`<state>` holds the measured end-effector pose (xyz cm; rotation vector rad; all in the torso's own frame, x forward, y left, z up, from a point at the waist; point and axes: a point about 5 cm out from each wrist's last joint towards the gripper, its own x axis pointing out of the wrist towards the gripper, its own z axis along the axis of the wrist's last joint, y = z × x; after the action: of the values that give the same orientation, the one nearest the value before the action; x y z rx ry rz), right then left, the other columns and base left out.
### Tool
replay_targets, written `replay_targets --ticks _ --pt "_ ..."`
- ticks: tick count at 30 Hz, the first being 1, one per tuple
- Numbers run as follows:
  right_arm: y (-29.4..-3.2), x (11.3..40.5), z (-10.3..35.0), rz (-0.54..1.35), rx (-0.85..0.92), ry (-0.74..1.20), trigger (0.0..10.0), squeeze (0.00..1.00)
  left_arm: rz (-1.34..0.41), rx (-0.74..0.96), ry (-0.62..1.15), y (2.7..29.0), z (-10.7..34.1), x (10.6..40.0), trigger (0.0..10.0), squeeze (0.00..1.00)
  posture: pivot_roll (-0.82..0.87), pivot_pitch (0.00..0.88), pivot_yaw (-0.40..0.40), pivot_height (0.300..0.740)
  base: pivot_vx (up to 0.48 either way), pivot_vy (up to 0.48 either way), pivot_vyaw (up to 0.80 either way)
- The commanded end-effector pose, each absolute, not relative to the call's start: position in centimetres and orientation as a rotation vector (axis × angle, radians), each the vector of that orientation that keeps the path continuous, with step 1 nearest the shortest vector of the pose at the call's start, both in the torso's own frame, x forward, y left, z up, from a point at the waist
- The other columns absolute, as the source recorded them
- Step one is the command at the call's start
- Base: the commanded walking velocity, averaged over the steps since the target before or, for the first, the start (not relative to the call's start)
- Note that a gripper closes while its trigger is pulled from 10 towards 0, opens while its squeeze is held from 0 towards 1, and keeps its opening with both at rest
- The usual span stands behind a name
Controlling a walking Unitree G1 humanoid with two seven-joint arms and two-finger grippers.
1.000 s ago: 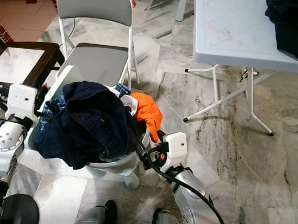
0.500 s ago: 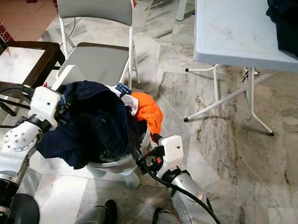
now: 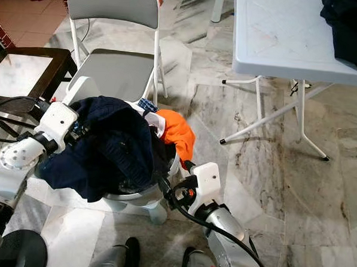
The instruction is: Hang hanger
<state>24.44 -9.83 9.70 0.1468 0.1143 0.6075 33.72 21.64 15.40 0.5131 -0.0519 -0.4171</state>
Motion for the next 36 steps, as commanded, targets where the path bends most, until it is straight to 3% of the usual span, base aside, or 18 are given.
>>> replay_targets --ticks 1,9,19,27,34,35,36 --pt "-9.4 24.1 9.7 0.621 0.146 0.12 10.0 0.0 -0.442 0.495 -0.085 21.5 15.7 33.4 10.0 1.0 -0.04 0.26 0.05 0.74 0.0 0.0 0.0" --pt "-9.4 24.0 9.6 0.622 0.14 0.119 10.0 0.0 -0.402 0.432 -0.269 20.0 16.1 31.9 10.0 1.0 -0.04 0.263 0.047 0.74 0.0 0.0 0.0" --pt "-9.3 24.0 9.5 0.63 0.13 0.125 10.0 0.0 -0.38 0.563 -0.147 20.8 12.9 30.5 10.0 1.0 -0.03 0.265 0.041 0.74 0.0 0.0 0.0" --pt "-8.9 23.9 9.5 0.648 0.121 0.128 10.0 0.0 -0.274 0.65 -0.055 23.0 12.6 31.9 10.0 1.0 -0.03 0.267 0.039 0.74 0.0 0.0 0.0" --pt "-8.8 23.9 9.4 0.647 0.116 0.13 10.0 0.0 -0.286 0.641 0.017 23.2 12.2 33.0 10.0 1.0 -0.04 0.266 0.042 0.74 0.0 0.0 0.0" --pt "-8.8 23.9 9.4 0.647 0.115 0.13 10.0 0.0 -0.282 0.621 0.02 23.1 12.2 33.3 10.0 0.91 -0.04 0.266 0.042 0.74 0.0 0.0 0.0" --pt "-8.8 23.9 9.4 0.647 0.114 0.13 10.0 0.0 -0.274 0.604 0.016 23.1 12.4 33.5 10.0 0.0 -0.04 0.264 0.044 0.74 0.0 0.0 0.0"
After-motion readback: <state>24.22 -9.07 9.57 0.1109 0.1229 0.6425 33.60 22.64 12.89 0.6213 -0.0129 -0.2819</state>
